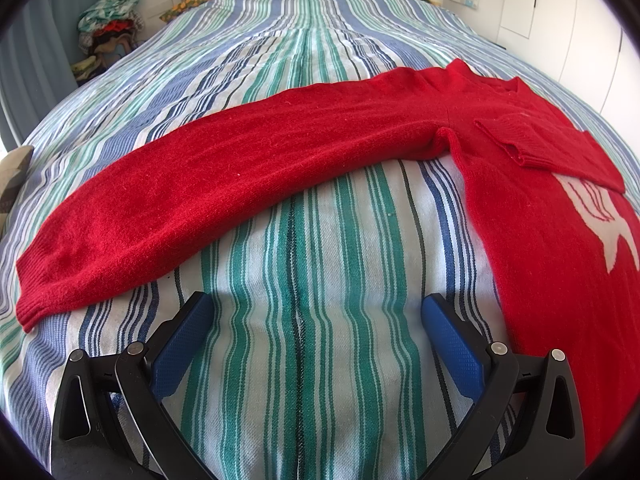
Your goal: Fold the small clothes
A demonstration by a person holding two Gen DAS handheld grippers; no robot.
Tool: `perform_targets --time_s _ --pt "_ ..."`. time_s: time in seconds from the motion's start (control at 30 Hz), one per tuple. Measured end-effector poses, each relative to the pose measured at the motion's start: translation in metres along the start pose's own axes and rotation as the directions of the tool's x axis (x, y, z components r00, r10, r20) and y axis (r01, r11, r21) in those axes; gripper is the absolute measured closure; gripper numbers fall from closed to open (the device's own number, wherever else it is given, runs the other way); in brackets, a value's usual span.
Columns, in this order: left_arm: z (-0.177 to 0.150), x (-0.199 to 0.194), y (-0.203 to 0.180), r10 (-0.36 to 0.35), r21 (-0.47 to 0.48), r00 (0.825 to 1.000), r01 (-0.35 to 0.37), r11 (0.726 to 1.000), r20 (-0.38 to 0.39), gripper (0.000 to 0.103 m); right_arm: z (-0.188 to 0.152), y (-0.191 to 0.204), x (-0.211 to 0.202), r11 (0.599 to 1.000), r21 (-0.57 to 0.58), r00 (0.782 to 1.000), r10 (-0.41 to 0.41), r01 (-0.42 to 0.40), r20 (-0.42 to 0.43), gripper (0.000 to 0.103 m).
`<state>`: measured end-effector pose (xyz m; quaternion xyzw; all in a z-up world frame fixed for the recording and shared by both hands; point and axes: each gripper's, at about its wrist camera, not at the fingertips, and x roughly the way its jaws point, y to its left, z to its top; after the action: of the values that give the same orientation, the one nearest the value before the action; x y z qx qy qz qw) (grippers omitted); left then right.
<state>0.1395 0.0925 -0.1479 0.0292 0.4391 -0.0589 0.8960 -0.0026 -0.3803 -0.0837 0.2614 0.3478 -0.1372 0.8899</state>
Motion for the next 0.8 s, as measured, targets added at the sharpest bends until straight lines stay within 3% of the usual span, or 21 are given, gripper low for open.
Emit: perform_targets --time_s 0.4,0.8 --pt "0.0001 -0.0001 0.0 0.0 0.0 1.0 0.0 1.0 0.0 0.0 -0.0018 0.0034 0.0053 0.999 -0.024 1.0 -0.023 0.023 -0.014 0.022" --pt "0.0001 0.0 -0.0001 0.0 0.0 1.0 0.0 1.0 0.0 0.0 -0.0013 -0.0058 0.0041 1.0 0.03 1.0 -0.006 0.006 -0.015 0.022"
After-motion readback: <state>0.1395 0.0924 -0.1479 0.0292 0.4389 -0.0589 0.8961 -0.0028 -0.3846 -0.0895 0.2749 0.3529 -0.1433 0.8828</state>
